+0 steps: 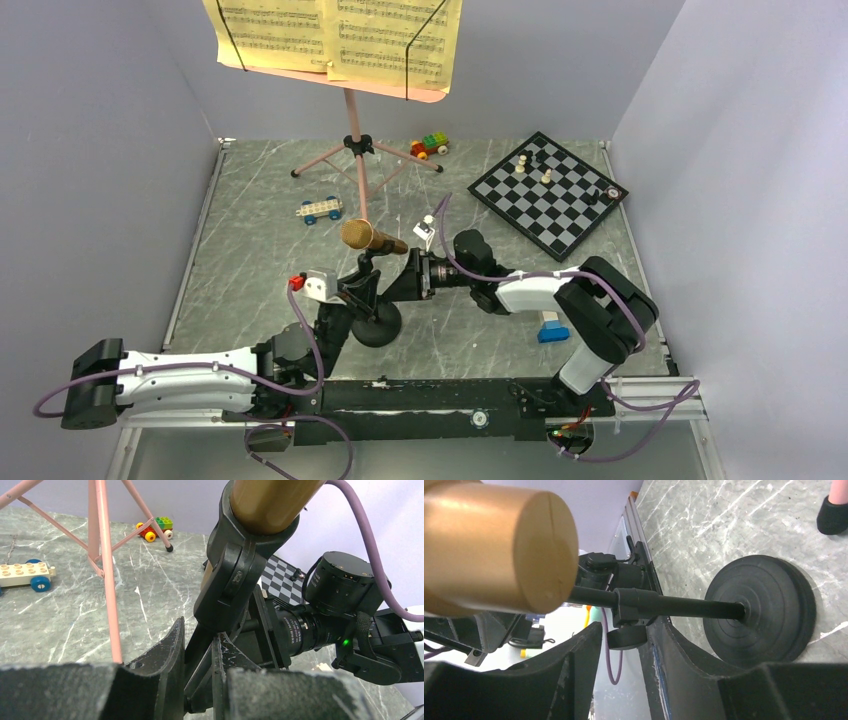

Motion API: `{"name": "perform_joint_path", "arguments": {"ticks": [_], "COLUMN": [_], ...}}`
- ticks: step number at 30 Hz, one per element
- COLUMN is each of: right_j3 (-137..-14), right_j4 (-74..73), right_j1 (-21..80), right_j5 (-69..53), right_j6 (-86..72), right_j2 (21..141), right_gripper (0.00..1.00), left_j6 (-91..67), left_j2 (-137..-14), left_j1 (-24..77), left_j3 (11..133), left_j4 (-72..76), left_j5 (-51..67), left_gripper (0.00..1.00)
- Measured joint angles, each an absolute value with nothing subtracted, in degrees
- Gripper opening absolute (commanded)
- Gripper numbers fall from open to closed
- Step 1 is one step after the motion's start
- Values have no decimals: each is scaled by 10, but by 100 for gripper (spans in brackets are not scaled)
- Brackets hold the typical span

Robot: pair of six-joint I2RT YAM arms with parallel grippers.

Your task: Pack up the instrument practice props

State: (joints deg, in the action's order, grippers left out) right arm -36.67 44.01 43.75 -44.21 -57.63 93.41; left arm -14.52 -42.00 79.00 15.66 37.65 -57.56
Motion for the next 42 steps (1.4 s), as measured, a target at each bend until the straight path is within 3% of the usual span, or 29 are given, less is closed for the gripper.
{"name": "perform_joint_path", "arguments": {"ticks": [9,13,21,30,32,34,35,38,42], "right_j3": [-384,-385,-405,-474,-479,-480,-480,-475,-448], "right_j4": [427,406,303,155,140,133,130,103,53], "right_j1": [448,451,478,597,621,635,639,654,663], "right_j5": [-437,-423,-353,-112,-63,-29,-19,4,27], "right_j6": [-563,-541,-425,-201,-170,-154,-152,-154,-158], "right_j2": [936,924,875,830,825,820,818,813,770], "right_gripper": [10,0,0,0,15,43,52,62,64], "left_j6": [-147,-152,-188,-224,-231,-234,-235,-236,-222], "left_j2": [-424,-425,-436,-436,-436,-436,-436,-436,-437], "left_j1": [793,794,794,793,793,793,793,794,794], "left_j3": [157,159,174,175,175,175,175,174,171], "left_j4": [379,378,344,333,331,329,329,329,337], "left_j5": [-585,-588,-609,-664,-665,-665,-664,-650,-639], "left_gripper": [0,0,0,0,0,0,0,0,0]}}
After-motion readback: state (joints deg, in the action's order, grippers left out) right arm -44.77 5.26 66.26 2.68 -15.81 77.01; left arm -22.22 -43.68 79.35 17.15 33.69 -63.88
